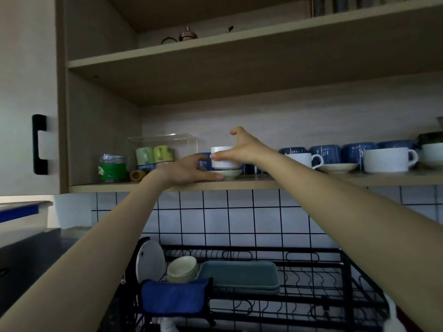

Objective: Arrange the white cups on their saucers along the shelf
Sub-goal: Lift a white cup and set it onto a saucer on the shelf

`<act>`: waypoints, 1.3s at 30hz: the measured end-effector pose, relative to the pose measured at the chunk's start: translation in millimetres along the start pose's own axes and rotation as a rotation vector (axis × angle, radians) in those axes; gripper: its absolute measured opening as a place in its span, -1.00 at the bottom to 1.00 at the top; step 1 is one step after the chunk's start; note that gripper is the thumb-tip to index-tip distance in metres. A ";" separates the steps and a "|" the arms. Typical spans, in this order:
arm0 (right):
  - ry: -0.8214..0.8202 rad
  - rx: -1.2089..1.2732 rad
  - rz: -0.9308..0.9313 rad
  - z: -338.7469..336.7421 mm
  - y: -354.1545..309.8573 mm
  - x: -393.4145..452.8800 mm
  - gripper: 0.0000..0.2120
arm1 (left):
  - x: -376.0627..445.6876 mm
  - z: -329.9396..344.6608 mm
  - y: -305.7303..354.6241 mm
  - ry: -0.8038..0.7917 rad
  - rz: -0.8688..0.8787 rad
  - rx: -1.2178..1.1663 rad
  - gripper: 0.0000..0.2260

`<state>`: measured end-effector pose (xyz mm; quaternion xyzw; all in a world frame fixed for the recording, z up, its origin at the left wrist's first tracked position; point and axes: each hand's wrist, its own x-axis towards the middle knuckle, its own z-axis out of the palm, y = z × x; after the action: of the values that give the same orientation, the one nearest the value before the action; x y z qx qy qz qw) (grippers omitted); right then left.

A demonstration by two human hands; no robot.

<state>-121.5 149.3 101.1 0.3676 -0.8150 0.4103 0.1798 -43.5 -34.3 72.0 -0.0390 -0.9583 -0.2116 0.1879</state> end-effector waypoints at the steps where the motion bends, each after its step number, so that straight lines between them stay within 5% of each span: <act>1: -0.005 -0.002 0.002 2.5 -0.4 -0.8 0.01 | -0.5 0.9 -1.7 0.010 -0.023 0.023 -0.01; 7: -0.006 -0.027 0.023 14.9 1.1 -2.7 0.01 | -0.8 2.8 -2.7 -0.009 -0.111 0.130 -0.22; 11: -0.020 -0.048 0.035 19.6 1.5 -2.9 0.00 | -2.8 3.4 -3.3 -0.014 -0.109 0.100 -0.15; 17: -0.020 -0.034 0.046 21.4 6.0 -6.0 -0.04 | -0.8 5.1 -6.6 -0.004 -0.080 0.049 -0.40; 23: 0.001 0.047 0.069 12.6 9.5 -5.7 -0.13 | -0.9 8.8 -4.4 0.029 -0.078 -0.049 -0.19; 28: 0.026 0.194 0.069 4.6 19.4 -9.2 -0.23 | 0.8 19.6 -6.7 0.149 -0.009 -0.180 -0.77; 35: 0.047 0.184 0.050 10.9 22.3 -10.4 -0.23 | 1.5 23.3 -4.5 0.197 0.046 -0.148 -0.71; 39: 0.075 0.148 0.016 12.0 22.7 -16.8 -0.26 | 1.2 21.9 -2.2 0.204 0.029 -0.166 -0.86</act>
<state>-127.2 156.2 71.8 0.3576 -0.7781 0.4843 0.1794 -52.5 -27.1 53.2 -0.0468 -0.9128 -0.2904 0.2834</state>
